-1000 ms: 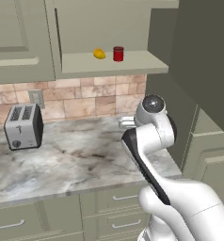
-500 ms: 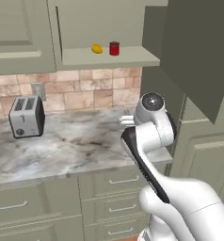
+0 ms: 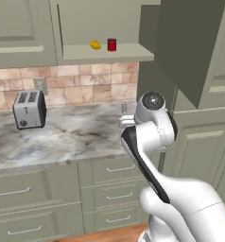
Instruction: Pick the jam and cereal from the counter and place them in the cabinets closest to them.
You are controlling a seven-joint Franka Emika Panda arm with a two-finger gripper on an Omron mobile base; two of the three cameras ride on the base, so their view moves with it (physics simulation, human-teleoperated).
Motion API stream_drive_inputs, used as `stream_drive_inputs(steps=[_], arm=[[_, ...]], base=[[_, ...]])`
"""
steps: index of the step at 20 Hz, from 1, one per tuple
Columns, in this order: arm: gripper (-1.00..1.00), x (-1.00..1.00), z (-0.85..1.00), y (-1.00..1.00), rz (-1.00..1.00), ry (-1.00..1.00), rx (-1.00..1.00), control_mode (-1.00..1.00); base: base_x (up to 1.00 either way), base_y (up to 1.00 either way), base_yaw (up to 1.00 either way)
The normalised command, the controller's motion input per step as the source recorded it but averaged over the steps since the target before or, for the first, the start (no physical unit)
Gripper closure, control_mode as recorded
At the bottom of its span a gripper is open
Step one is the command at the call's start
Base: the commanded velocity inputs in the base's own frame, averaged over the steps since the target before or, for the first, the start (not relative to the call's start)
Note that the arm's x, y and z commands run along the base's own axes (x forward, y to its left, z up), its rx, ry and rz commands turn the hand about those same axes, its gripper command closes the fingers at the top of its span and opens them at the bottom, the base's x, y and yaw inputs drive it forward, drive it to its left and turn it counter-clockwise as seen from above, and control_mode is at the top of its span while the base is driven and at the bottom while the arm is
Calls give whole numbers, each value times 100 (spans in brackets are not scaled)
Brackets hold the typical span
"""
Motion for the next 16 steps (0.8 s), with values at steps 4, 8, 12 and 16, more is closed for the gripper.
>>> stream_drive_inputs(steps=[4, 8, 12, 16], arm=[[-100, 0, 0, 0, 0, 0, 0, 100], [-100, 0, 0, 0, 0, 0, 0, 100], [-100, 0, 0, 0, 0, 0, 0, 100], [-100, 0, 0, 0, 0, 0, 0, 100]], base=[[0, 0, 0], [-40, 0, 0], [-26, 0, 0], [-4, 8, 0]])
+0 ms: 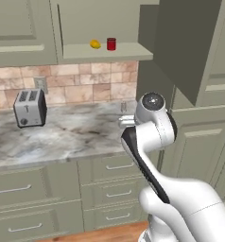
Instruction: Pick the jam and cereal from the counter and place them in the cabinets closest to them.
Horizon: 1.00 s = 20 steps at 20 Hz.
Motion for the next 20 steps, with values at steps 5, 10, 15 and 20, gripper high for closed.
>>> stream_drive_inputs(steps=[5, 10, 15, 20], arm=[[-100, 0, 0, 0, 0, 0, 0, 100], [-100, 0, 0, 0, 0, 0, 0, 100], [-100, 0, 0, 0, 0, 0, 0, 100], [-100, 0, 0, 0, 0, 0, 0, 100]], base=[[-16, 56, 0], [-26, 72, 0], [-27, 78, 0], [-29, 78, 0]])
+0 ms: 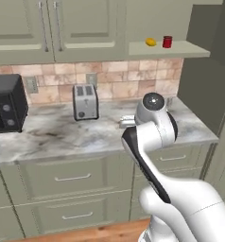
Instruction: Pick the jam and cereal from the counter and place them in the cabinets closest to them.
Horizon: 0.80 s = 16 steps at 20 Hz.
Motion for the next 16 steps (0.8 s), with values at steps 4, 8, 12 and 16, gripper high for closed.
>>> stream_drive_inputs(steps=[4, 8, 12, 16], arm=[[-100, 0, 0, 0, 0, 0, 0, 100], [-100, 0, 0, 0, 0, 0, 0, 100], [-100, 0, 0, 0, 0, 0, 0, 100], [-100, 0, 0, 0, 0, 0, 0, 100]], base=[[-30, 71, 0], [-40, 65, 0], [-56, 61, 0], [-64, 51, 0]])
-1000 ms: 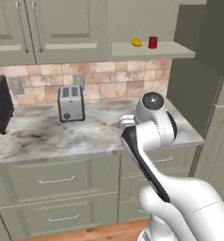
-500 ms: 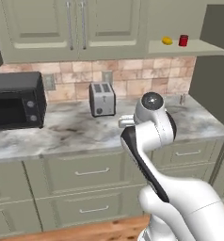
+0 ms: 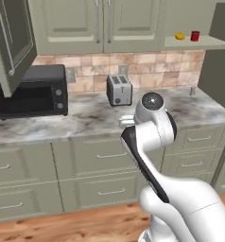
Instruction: Pick the jam and cereal from the counter and place them in the cabinets closest to them.
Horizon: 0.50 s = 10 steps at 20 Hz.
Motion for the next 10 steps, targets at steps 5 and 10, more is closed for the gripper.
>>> stream_drive_inputs(steps=[5, 10], arm=[[-100, 0, 0, 0, 0, 0, 0, 100], [-100, 0, 0, 0, 0, 0, 0, 100]], base=[[-52, 47, 0], [-31, 67, -1]])
